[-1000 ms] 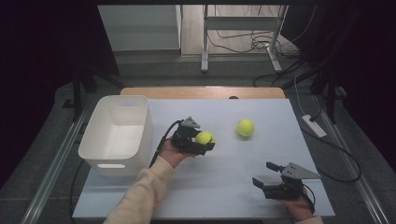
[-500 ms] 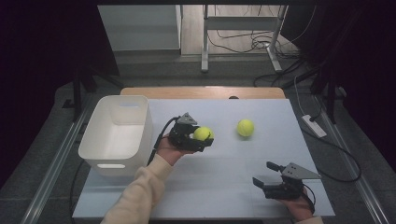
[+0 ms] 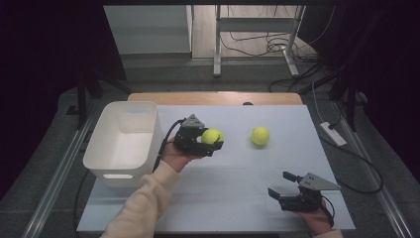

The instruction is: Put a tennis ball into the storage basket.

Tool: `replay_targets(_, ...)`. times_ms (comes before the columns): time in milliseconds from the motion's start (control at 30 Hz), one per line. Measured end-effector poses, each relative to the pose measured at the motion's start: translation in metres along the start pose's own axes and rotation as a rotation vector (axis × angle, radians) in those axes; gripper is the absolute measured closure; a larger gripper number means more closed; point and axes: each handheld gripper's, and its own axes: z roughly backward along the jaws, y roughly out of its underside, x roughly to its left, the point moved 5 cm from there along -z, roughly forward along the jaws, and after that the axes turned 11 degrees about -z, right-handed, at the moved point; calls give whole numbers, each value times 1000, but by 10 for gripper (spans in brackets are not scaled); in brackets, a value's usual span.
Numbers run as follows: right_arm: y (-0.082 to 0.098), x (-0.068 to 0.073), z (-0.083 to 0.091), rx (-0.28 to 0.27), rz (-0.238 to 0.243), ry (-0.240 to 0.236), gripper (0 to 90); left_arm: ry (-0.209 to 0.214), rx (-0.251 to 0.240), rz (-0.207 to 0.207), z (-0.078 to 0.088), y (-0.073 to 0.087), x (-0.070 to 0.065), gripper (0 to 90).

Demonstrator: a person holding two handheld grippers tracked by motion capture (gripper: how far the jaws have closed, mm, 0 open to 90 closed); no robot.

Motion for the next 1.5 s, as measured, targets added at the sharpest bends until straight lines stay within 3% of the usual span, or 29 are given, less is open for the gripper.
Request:
replay_targets(867,0,0,0,1,3,1,137,-38,-38,-9,23,-11,10,269)
replay_targets(1500,0,0,0,-3,1,3,137,-77,-80,4,46,-23,25,270)
